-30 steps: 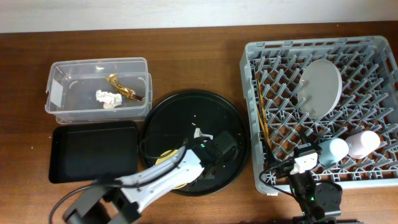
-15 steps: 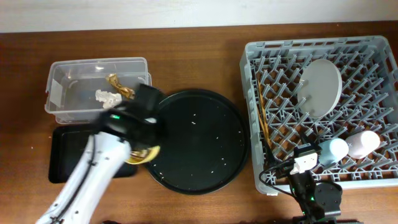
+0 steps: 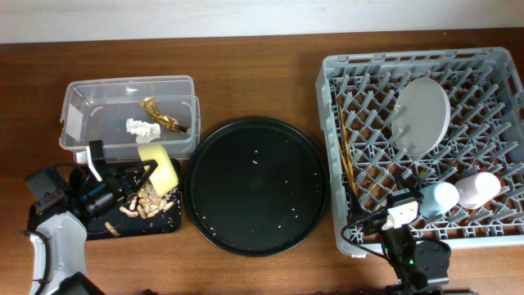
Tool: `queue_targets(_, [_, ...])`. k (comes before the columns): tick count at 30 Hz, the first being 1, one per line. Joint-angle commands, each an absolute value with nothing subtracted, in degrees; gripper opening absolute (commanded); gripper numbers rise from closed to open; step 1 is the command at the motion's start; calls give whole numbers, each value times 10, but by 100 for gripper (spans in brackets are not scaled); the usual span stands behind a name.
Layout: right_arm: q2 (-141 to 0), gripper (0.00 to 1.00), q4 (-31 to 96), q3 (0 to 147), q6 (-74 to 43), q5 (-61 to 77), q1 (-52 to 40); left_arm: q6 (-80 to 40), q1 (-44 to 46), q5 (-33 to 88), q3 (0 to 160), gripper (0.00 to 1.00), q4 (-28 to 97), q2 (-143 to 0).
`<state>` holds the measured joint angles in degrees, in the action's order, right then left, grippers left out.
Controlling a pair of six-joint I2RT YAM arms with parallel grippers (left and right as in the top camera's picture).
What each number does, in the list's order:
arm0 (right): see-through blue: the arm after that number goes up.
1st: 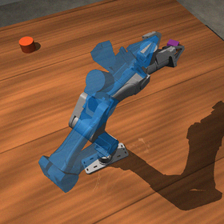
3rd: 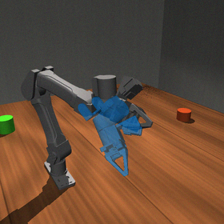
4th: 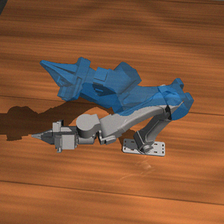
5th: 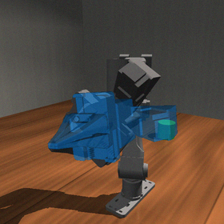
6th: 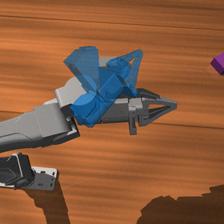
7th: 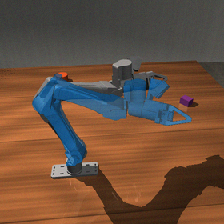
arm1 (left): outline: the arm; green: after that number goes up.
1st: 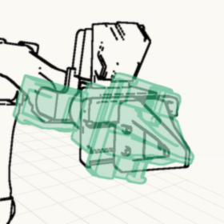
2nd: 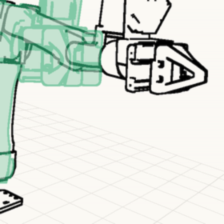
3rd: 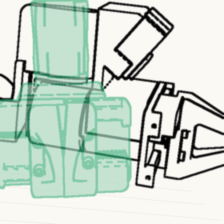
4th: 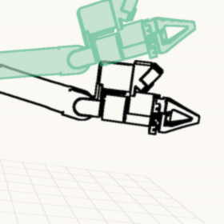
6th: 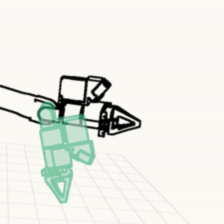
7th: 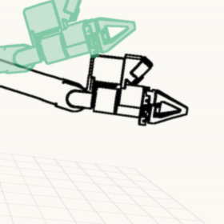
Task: Sort waste into correct bins and load items into the dishwasher rack
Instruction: 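Grasp the yellow bowl with the left gripper and lift it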
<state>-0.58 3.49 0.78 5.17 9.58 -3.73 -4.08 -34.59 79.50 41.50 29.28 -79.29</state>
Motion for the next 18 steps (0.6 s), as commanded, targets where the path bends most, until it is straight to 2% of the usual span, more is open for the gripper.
queue_targets(1, [-3,98,36,3,56,99,-34,-29,-350,874,411,0,289,-792])
queue_targets(8, [-3,98,36,3,56,99,-34,-27,-350,875,411,0,280,-792])
queue_targets(9, [-3,98,36,3,56,99,-34,-24,-351,779,411,0,264,-792])
queue_targets(10, [-3,98,36,3,56,99,-34,-62,-351,758,411,0,277,-792])
queue_targets(13, [-3,98,36,3,56,99,-34,28,-352,890,411,0,240,-792])
queue_targets(14, [-3,98,36,3,56,99,-34,3,-352,861,411,0,247,-792])
queue_targets(16, [-3,98,36,3,56,99,-34,27,-350,878,411,0,246,-792])
queue_targets(17, [-3,98,36,3,56,99,-34,-20,-350,793,411,0,267,-792])
queue_targets(18, [-3,98,36,3,56,99,-34,52,-349,884,411,0,267,-792])
